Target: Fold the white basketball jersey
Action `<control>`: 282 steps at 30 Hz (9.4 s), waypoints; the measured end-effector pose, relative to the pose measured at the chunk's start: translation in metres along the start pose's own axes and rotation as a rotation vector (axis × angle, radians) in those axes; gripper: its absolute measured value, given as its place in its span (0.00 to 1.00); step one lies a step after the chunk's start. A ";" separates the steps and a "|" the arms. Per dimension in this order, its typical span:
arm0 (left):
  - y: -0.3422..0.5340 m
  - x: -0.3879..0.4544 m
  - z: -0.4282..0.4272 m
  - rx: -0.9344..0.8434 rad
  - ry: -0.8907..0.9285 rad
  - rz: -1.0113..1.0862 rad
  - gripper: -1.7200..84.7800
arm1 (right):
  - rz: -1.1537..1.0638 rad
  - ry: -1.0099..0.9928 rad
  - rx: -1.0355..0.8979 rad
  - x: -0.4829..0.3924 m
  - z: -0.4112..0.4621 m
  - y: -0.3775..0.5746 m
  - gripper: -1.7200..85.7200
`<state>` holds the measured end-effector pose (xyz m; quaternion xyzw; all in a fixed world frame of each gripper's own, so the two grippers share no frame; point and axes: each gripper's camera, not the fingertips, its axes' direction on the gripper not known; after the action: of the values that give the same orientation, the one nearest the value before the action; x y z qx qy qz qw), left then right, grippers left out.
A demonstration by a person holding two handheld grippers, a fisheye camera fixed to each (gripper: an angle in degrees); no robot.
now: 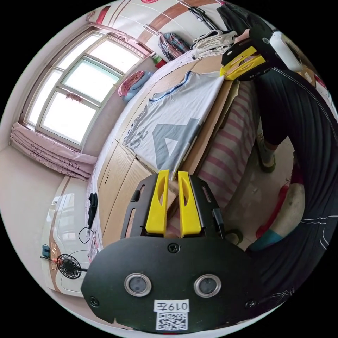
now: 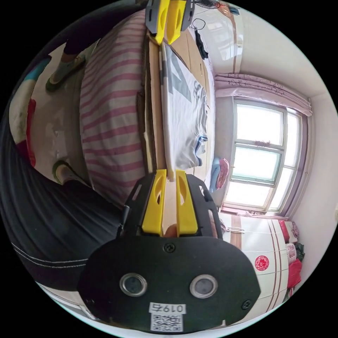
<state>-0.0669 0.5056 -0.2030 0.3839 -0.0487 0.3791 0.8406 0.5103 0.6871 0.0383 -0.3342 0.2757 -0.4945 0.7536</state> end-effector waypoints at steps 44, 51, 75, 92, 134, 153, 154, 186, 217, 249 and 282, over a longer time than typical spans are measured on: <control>-0.071 0.057 -0.018 -0.092 -0.179 0.378 0.03 | 0.090 -0.117 0.077 0.039 0.057 0.044 0.10; -0.084 0.058 -0.024 -0.111 -0.171 0.390 0.03 | -0.049 -0.071 0.028 0.040 0.069 0.057 0.10; -0.102 0.068 -0.034 -0.138 -0.144 0.365 0.03 | -0.092 0.029 0.022 0.060 0.080 0.046 0.01; -0.117 0.082 -0.038 -0.175 -0.145 0.393 0.03 | -0.071 -0.069 0.001 0.037 0.077 0.020 0.02; -0.143 0.157 -0.030 -0.293 -0.290 0.840 0.03 | -0.085 -0.128 -0.015 0.039 -0.050 -0.129 0.01; -0.070 0.136 0.057 -0.297 -0.264 0.671 0.03 | -0.136 -0.081 -0.057 0.123 -0.166 -0.191 0.02; -0.066 0.134 0.060 -0.292 -0.263 0.659 0.03 | -0.126 -0.085 -0.056 0.131 -0.172 -0.193 0.03; 0.177 -0.298 0.529 0.114 0.855 -1.038 0.11 | 1.469 -1.185 0.313 0.771 -0.049 -0.083 0.14; 0.126 -0.332 0.866 0.055 1.063 -0.773 0.05 | 1.136 -1.317 0.249 1.008 -0.111 -0.201 0.11; 0.095 -0.284 0.955 0.050 1.168 -0.884 0.03 | 1.180 -1.245 0.299 1.066 -0.173 -0.290 0.01; 0.091 -0.275 0.920 0.208 1.135 -0.878 0.06 | 1.058 -1.197 0.306 1.055 -0.171 -0.408 0.11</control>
<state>-0.1304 -0.2490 0.3942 0.1902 0.5898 0.1502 0.7703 0.5329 -0.4499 0.1588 -0.2606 -0.1232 0.1575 0.9445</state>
